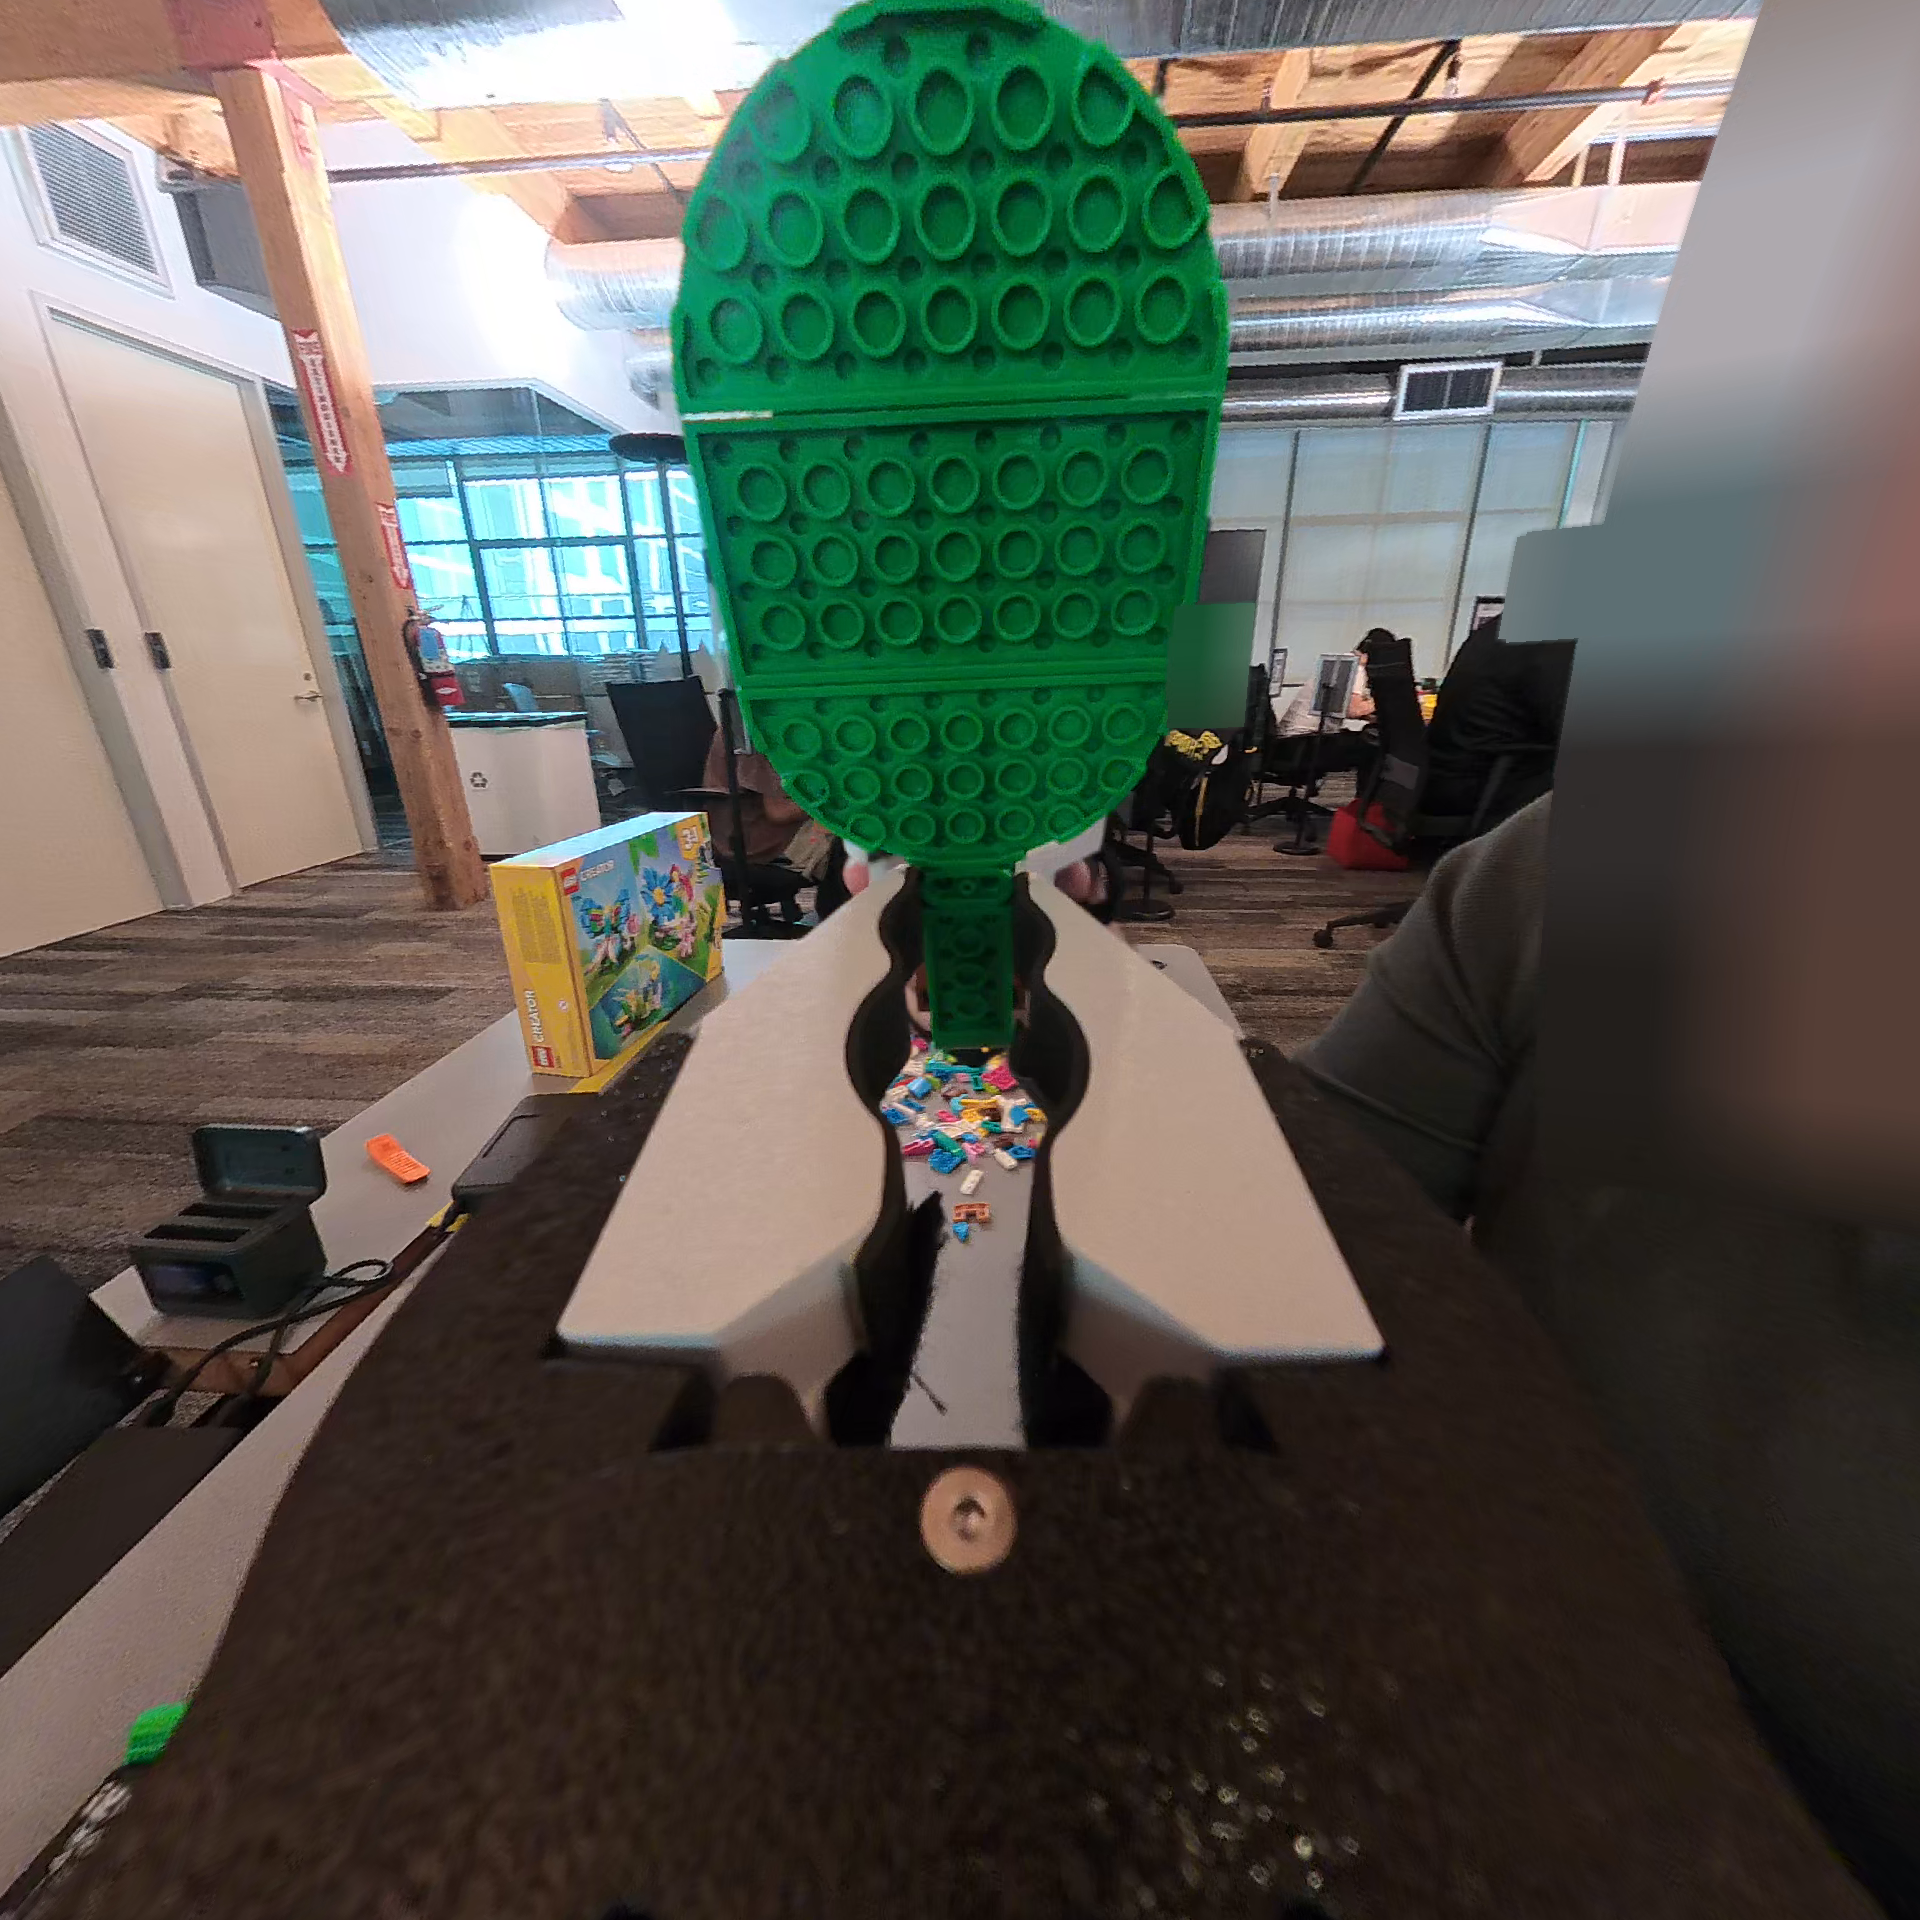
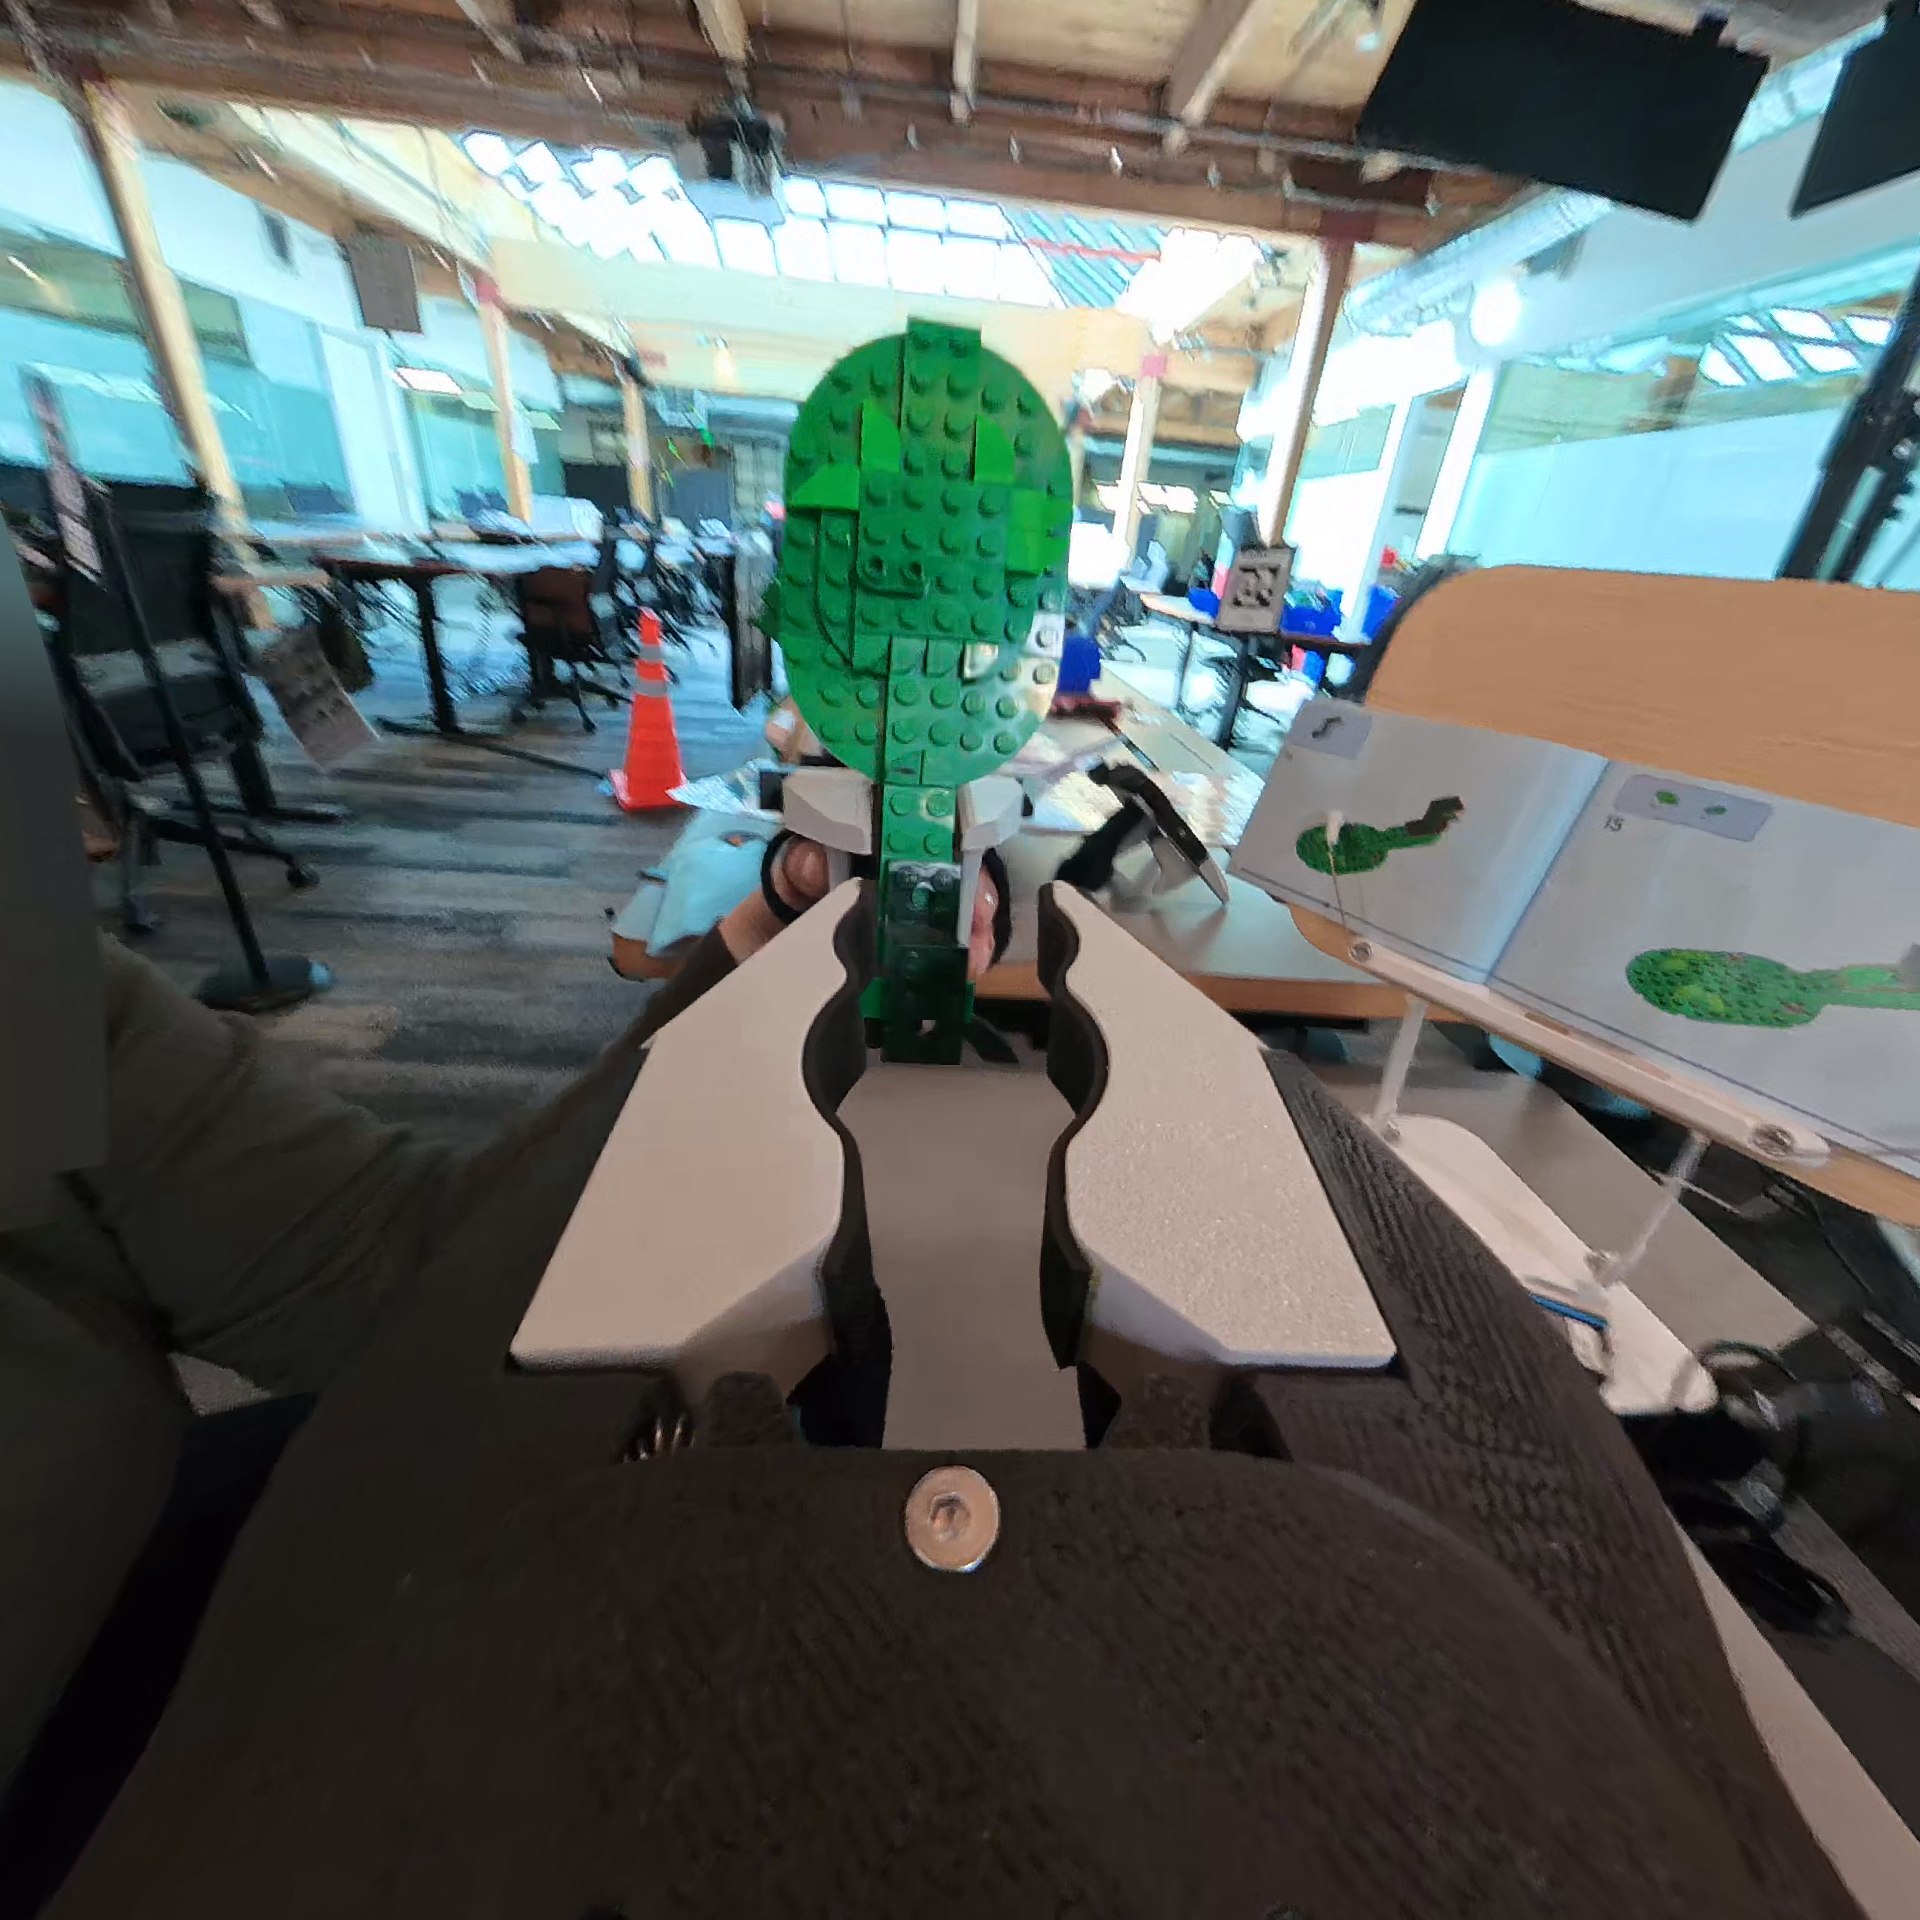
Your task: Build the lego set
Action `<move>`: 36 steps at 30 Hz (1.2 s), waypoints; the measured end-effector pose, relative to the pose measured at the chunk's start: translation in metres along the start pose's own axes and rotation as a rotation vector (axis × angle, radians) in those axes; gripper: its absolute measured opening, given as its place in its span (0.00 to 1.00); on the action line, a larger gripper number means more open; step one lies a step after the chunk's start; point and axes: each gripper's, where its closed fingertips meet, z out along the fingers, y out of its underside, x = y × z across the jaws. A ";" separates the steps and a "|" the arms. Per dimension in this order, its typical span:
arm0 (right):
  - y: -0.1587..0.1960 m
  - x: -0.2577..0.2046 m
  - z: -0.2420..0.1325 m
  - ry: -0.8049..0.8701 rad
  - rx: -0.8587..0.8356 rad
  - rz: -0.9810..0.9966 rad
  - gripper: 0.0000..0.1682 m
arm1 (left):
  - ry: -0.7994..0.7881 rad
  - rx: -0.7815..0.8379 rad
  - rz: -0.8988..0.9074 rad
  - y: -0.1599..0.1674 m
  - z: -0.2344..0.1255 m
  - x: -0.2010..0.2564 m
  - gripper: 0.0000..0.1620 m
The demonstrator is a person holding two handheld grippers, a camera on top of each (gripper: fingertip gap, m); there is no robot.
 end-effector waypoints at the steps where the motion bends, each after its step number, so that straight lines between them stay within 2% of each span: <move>1: -0.003 -0.001 -0.003 -0.018 0.023 0.011 0.19 | 0.005 0.004 -0.003 -0.001 0.000 0.001 0.09; 4: -0.014 0.001 -0.009 -0.013 0.081 0.023 0.27 | -0.046 0.018 -0.012 -0.006 0.001 -0.004 0.09; 8: -0.017 0.014 0.000 0.253 0.015 -0.181 0.36 | -0.223 0.042 0.006 -0.017 0.000 -0.019 0.09; 12: -0.011 0.020 0.018 0.534 -0.130 -0.468 0.38 | -0.345 0.030 0.024 -0.020 -0.003 -0.029 0.09; 17: 0.001 0.016 0.040 0.672 -0.241 -0.623 0.38 | -0.428 0.021 0.031 -0.020 -0.008 -0.038 0.09; 24: 0.006 0.026 0.047 0.715 -0.214 -0.592 0.35 | -0.442 0.018 0.025 -0.018 -0.009 -0.041 0.09; 29: 0.006 0.031 0.047 0.739 -0.195 -0.593 0.27 | -0.452 0.005 0.030 -0.016 -0.006 -0.043 0.09; 36: 0.010 0.040 0.045 0.773 -0.218 -0.596 0.23 | -0.457 -0.006 0.036 -0.014 -0.002 -0.043 0.09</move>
